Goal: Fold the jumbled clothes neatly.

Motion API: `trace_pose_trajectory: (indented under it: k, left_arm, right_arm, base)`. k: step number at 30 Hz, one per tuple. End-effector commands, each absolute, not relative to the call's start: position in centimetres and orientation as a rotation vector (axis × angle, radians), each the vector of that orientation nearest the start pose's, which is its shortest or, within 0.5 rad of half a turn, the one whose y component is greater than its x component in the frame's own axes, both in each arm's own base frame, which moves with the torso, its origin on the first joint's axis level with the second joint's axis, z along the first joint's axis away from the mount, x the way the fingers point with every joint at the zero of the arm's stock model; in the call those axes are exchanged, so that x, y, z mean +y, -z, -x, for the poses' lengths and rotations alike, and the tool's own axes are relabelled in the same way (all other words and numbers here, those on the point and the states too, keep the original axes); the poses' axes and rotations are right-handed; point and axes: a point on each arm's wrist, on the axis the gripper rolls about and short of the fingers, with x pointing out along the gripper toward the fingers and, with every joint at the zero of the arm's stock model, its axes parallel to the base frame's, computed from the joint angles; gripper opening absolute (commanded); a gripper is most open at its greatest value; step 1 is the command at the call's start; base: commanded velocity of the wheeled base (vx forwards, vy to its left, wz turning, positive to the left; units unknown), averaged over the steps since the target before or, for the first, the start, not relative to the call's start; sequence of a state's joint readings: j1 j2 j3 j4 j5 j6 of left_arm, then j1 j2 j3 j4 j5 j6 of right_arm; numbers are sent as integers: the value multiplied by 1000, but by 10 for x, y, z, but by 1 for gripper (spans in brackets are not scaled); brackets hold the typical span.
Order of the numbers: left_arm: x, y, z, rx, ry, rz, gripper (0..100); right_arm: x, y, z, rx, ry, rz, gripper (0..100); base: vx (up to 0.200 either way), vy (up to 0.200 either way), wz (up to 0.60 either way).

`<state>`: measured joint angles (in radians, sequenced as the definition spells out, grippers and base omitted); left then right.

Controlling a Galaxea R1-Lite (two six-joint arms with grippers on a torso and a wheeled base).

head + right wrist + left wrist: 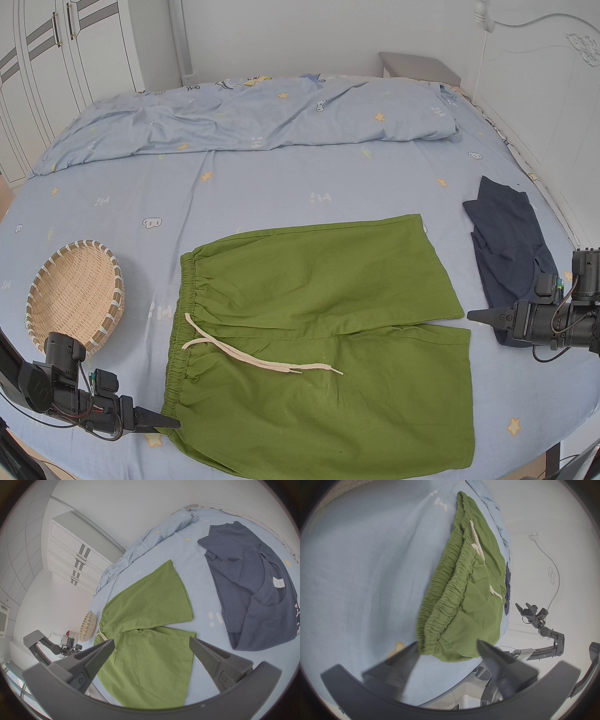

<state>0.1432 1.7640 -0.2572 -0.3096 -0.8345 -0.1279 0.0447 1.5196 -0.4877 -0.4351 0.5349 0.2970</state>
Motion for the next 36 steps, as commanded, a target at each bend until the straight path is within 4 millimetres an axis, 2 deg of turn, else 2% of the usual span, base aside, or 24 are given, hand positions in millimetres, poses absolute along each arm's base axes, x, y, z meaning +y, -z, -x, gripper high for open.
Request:
trace_pose_trajectory:
  k: [1,12,14,20,21,22,23,26,30,36]
  left_arm:
    - [11,-34,-179,1125,534,690,0]
    - [23,-31,-169,1103,505,695,0]
    - [24,-32,-163,1088,519,681,0]
    - [20,-35,-146,1050,565,608,0]
    - [20,-35,-146,1050,566,607,0]
    - [20,-34,-147,1046,576,602,0]
    - [20,-34,-147,1044,578,602,0]
    - [22,-36,-151,1028,590,608,0]
    - [22,-36,-152,1025,588,609,0]
    - [22,-37,-153,1020,589,608,0]
  right_arm:
    - [21,-132,-221,670,-473,-427,100]
    - [20,-128,-215,686,-470,-432,100]
    - [21,-125,-208,700,-471,-436,100]
    - [21,-98,-179,825,-452,-458,100]
    - [21,-97,-178,831,-450,-459,100]
    - [20,-85,-166,882,-447,-453,100]
    - [20,-83,-164,889,-447,-451,100]
    - [19,-63,-141,974,-475,-395,100]
    - [19,-51,-128,1033,-494,-358,100]
    - [23,-44,-112,1089,-590,-373,100]
  base:
    - [0,0,0]
    - [0,0,0]
    - [0,0,0]
    - [0,0,0]
    - [0,0,0]
    - [0,0,0]
    - [0,0,0]
    - [0,0,0]
    - [0,0,0]
    - [0,0,0]
